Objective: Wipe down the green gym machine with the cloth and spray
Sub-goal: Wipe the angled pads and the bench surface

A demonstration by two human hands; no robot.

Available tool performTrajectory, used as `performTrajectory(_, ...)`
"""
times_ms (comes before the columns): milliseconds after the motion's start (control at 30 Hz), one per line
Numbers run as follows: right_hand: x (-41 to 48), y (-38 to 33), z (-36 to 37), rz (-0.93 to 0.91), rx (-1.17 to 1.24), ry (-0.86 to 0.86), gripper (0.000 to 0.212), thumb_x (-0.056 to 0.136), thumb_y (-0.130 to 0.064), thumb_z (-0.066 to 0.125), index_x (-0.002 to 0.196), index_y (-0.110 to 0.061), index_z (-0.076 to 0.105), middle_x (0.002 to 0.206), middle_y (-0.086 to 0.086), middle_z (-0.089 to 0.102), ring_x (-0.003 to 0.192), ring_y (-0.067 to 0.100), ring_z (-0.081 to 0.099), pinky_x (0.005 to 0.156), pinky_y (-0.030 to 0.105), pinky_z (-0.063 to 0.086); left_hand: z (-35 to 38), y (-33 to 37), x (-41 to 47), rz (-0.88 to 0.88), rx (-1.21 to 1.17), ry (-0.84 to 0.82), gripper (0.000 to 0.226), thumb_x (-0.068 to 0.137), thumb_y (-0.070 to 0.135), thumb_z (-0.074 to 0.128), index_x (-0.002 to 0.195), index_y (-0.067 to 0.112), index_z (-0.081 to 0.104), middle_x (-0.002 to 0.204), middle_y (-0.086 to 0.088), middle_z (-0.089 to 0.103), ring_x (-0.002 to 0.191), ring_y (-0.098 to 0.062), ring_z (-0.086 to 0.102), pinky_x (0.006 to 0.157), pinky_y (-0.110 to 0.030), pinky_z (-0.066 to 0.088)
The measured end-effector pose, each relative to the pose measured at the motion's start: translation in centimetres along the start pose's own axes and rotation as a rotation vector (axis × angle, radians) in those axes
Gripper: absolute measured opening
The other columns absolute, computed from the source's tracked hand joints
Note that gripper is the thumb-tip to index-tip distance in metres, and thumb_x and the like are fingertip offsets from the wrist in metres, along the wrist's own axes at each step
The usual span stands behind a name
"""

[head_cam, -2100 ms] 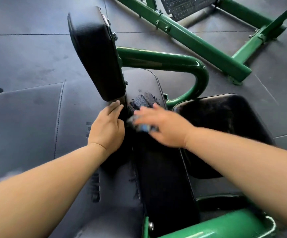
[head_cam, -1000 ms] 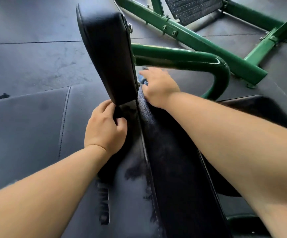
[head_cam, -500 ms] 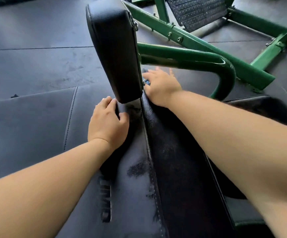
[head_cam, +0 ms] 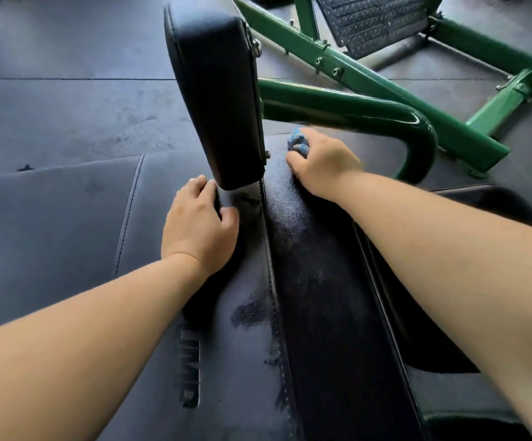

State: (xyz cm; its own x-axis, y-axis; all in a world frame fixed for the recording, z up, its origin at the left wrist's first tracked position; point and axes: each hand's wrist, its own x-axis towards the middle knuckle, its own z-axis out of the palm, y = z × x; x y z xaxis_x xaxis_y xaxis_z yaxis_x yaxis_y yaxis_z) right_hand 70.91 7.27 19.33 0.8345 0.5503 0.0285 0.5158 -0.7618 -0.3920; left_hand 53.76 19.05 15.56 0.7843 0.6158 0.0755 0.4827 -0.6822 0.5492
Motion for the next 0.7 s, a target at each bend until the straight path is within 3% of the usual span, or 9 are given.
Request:
performTrajectory(167, -2.1, 0.6, 0.1, 0.144, -0.124, 0.060, 0.041, 0.095, -0.039, 0.045, 0.128, -0.015, 0.044, 0.131, 0.015, 0.056, 0.115, 0.034, 0.054, 0.086, 0.035, 0.039, 0.2, -0.1, 0.0, -0.006, -0.012, 0.001, 0.045, 0.088, 0.024, 0.043, 0.133, 0.016, 0.049, 0.146, -0.001, 0.039, 0.134, -0.023, 0.031, 0.110, -0.039, 0.031)
performTrajectory(267, 0.5, -0.8, 0.9, 0.140, -0.110, 0.057, 0.032, 0.094, -0.037, 0.043, 0.116, -0.015, 0.052, 0.130, 0.014, 0.056, 0.118, 0.032, 0.053, 0.091, 0.034, 0.040, 0.5, -0.1, 0.1, -0.005, -0.003, 0.004, 0.045, 0.088, 0.024, 0.043, 0.132, 0.016, 0.050, 0.145, -0.002, 0.039, 0.133, -0.023, 0.031, 0.109, -0.039, 0.032)
performTrajectory(334, 2.1, -1.3, 1.3, 0.089, -0.096, 0.054, 0.022, 0.092, -0.036, 0.041, 0.099, -0.020, 0.055, 0.124, 0.012, 0.059, 0.116, 0.032, 0.053, 0.087, 0.033, 0.039, 0.5, -0.2, 0.1, -0.001, -0.001, 0.002, 0.045, 0.088, 0.024, 0.043, 0.132, 0.016, 0.049, 0.146, -0.002, 0.039, 0.134, -0.023, 0.031, 0.110, -0.039, 0.032)
performTrajectory(367, 2.1, -1.2, 1.2, 0.065, -0.081, 0.045, 0.023, 0.091, -0.036, 0.041, 0.100, -0.020, 0.055, 0.125, 0.012, 0.058, 0.116, 0.032, 0.052, 0.086, 0.033, 0.038, 0.6, -0.2, 0.1, 0.000, -0.002, 0.003, 0.046, 0.088, 0.025, 0.043, 0.132, 0.017, 0.049, 0.146, -0.002, 0.038, 0.135, -0.023, 0.030, 0.110, -0.039, 0.031)
performTrajectory(467, -2.1, 0.2, -0.2, 0.047, -0.071, -0.042, 0.040, 0.093, -0.037, 0.043, 0.130, -0.022, 0.049, 0.139, 0.011, 0.046, 0.119, 0.032, 0.050, 0.093, 0.034, 0.038, 0.4, -0.2, 0.3, -0.004, 0.002, -0.005, 0.045, 0.088, 0.024, 0.043, 0.132, 0.016, 0.049, 0.147, -0.002, 0.037, 0.135, -0.023, 0.029, 0.111, -0.039, 0.031)
performTrajectory(534, -6.5, 1.1, -1.1, -0.012, -0.108, -0.106, 0.042, 0.094, -0.035, 0.043, 0.134, -0.025, 0.045, 0.140, 0.011, 0.043, 0.120, 0.035, 0.050, 0.097, 0.037, 0.039, 0.2, -0.1, 0.1, -0.012, -0.007, -0.009, 0.046, 0.088, 0.023, 0.043, 0.133, 0.015, 0.049, 0.147, -0.003, 0.038, 0.136, -0.023, 0.029, 0.111, -0.039, 0.030)
performTrajectory(701, -7.4, 0.5, -2.7, -0.047, -0.183, -0.195, 0.056, 0.100, -0.033, 0.039, 0.152, -0.019, 0.026, 0.161, 0.011, 0.015, 0.146, 0.029, 0.017, 0.116, 0.035, 0.015, 0.0, 0.3, -0.2, -0.013, -0.022, -0.024, 0.045, 0.089, 0.023, 0.042, 0.133, 0.015, 0.049, 0.149, -0.004, 0.036, 0.139, -0.023, 0.025, 0.112, -0.041, 0.029)
